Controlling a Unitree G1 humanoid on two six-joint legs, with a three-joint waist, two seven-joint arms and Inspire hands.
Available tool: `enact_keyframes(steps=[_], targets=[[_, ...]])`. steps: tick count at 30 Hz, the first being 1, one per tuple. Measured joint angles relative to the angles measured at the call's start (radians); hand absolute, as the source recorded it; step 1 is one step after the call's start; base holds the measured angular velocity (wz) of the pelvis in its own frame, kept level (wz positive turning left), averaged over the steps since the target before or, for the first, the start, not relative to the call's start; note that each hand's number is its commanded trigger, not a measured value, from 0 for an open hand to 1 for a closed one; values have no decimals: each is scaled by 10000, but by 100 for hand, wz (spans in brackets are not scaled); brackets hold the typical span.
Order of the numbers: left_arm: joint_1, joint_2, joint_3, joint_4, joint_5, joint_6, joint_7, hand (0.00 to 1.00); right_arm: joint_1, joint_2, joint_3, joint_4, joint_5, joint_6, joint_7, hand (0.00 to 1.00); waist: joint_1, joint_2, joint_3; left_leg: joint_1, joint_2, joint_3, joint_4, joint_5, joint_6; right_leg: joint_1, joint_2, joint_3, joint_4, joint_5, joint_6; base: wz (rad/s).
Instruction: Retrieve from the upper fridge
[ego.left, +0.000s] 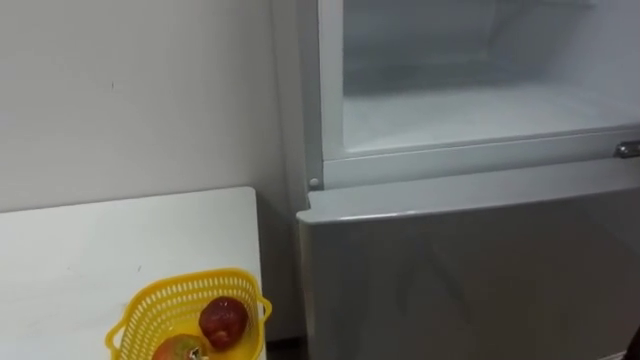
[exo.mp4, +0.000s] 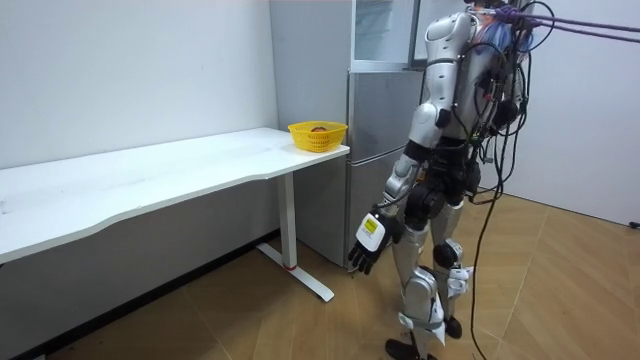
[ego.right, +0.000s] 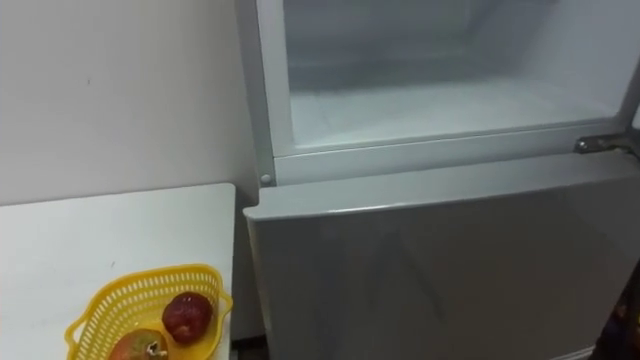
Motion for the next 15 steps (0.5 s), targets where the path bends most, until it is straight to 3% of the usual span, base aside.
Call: enact_keyframes(steps=[4, 6, 11, 15], targets=[[70, -6, 246, -2, 14, 224, 10, 0, -466, -3, -6, 2076, 94, 494, 760, 0, 181, -21, 17, -18, 2, -107, -3, -1, -1, 138, 14, -64, -70, -9, 0, 10], [188, -34, 265, -3, 523, 497, -14, 0, -606, 20, -2, 2984, 22, 707, 1314, 0, 264, -31, 22, 1, -5, -148, 0, -1, -2, 151, 6, -125, -85, -10, 1, 6], [238, -112, 559, -3, 1519, 1272, -362, 0, -825, 72, 22, 3953, -527, 1338, 2220, 0, 446, -38, 78, 3, -9, -214, 123, -3, -5, 313, -28, -216, -94, -23, 1, 4], [221, -135, 563, 14, 1587, 1683, -526, 0, -1235, 40, -5, 4753, -564, 1722, 2713, 0, 463, -68, 111, 137, -16, -447, 159, -4, -6, 399, -48, -308, -68, -123, -14, 8]])
